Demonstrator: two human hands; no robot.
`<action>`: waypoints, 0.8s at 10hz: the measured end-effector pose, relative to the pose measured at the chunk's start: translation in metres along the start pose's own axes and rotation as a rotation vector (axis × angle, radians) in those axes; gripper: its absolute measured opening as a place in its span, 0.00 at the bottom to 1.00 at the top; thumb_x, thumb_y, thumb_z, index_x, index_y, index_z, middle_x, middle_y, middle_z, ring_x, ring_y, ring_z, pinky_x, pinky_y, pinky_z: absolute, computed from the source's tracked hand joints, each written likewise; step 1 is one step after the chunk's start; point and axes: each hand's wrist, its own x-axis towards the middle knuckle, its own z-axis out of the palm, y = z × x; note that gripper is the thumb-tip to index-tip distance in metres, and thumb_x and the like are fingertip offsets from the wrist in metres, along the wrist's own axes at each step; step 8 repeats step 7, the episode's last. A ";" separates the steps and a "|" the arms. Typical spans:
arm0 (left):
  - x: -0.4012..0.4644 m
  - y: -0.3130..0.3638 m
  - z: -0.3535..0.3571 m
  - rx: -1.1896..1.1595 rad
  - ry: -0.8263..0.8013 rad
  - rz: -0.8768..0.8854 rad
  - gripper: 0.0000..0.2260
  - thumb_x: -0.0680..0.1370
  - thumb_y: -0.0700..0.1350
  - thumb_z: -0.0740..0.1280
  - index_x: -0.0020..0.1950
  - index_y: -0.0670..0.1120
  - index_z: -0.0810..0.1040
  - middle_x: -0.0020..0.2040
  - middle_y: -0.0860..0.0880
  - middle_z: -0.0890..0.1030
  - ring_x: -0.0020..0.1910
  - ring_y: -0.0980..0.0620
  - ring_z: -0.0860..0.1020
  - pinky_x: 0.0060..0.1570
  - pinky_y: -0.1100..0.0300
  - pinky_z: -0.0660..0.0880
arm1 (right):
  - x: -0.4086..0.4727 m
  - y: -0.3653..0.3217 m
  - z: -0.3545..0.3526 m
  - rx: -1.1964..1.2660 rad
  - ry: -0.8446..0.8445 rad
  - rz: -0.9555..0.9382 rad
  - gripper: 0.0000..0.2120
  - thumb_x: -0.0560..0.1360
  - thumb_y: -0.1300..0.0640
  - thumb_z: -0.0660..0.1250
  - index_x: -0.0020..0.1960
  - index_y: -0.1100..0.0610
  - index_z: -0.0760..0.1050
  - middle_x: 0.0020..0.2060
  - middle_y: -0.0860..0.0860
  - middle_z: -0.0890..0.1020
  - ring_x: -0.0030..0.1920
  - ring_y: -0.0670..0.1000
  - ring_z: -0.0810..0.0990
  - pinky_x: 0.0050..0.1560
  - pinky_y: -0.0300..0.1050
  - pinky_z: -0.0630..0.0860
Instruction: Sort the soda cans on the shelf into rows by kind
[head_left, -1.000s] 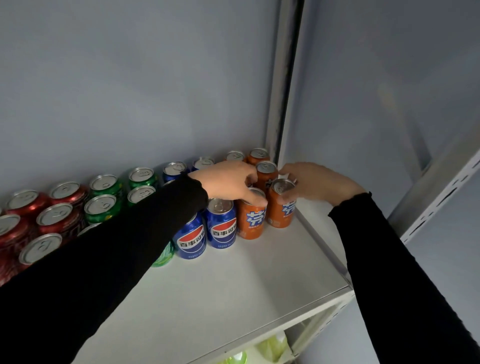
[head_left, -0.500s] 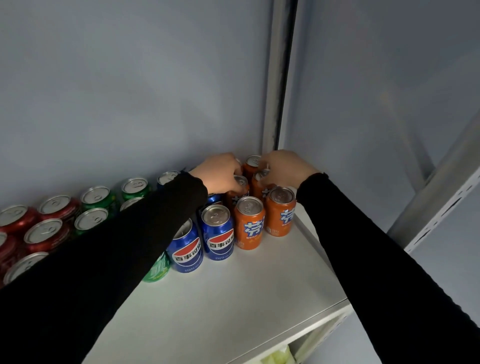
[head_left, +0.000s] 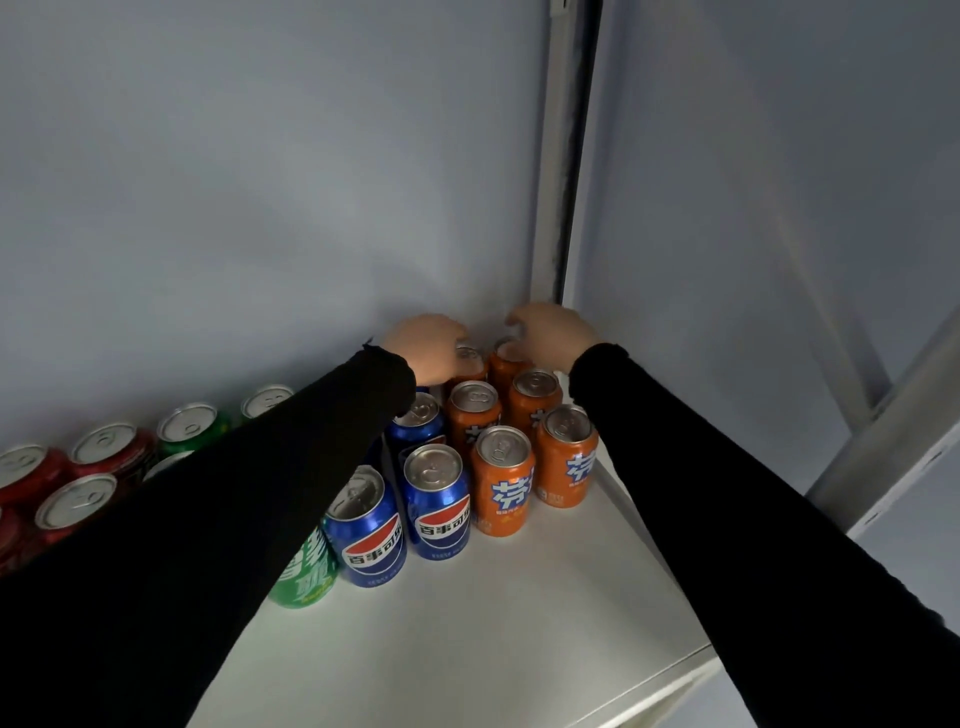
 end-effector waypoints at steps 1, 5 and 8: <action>0.009 -0.004 0.007 0.018 0.000 0.034 0.20 0.78 0.58 0.67 0.63 0.47 0.80 0.59 0.45 0.80 0.58 0.45 0.77 0.55 0.53 0.71 | 0.009 0.001 0.007 -0.052 -0.032 -0.027 0.20 0.79 0.48 0.67 0.68 0.55 0.76 0.64 0.55 0.79 0.62 0.57 0.78 0.56 0.45 0.70; 0.003 -0.004 0.004 0.069 -0.030 0.005 0.16 0.80 0.53 0.67 0.63 0.44 0.79 0.61 0.43 0.80 0.60 0.43 0.77 0.56 0.53 0.72 | 0.006 -0.005 0.007 -0.095 -0.071 -0.052 0.18 0.81 0.58 0.63 0.70 0.57 0.75 0.65 0.57 0.79 0.63 0.58 0.77 0.61 0.46 0.71; -0.043 -0.024 -0.015 -0.008 0.202 -0.012 0.21 0.84 0.48 0.60 0.77 0.46 0.67 0.72 0.41 0.71 0.70 0.41 0.69 0.68 0.52 0.64 | -0.019 -0.024 -0.002 0.009 0.147 -0.072 0.21 0.80 0.54 0.65 0.73 0.52 0.72 0.68 0.55 0.75 0.67 0.57 0.73 0.65 0.49 0.69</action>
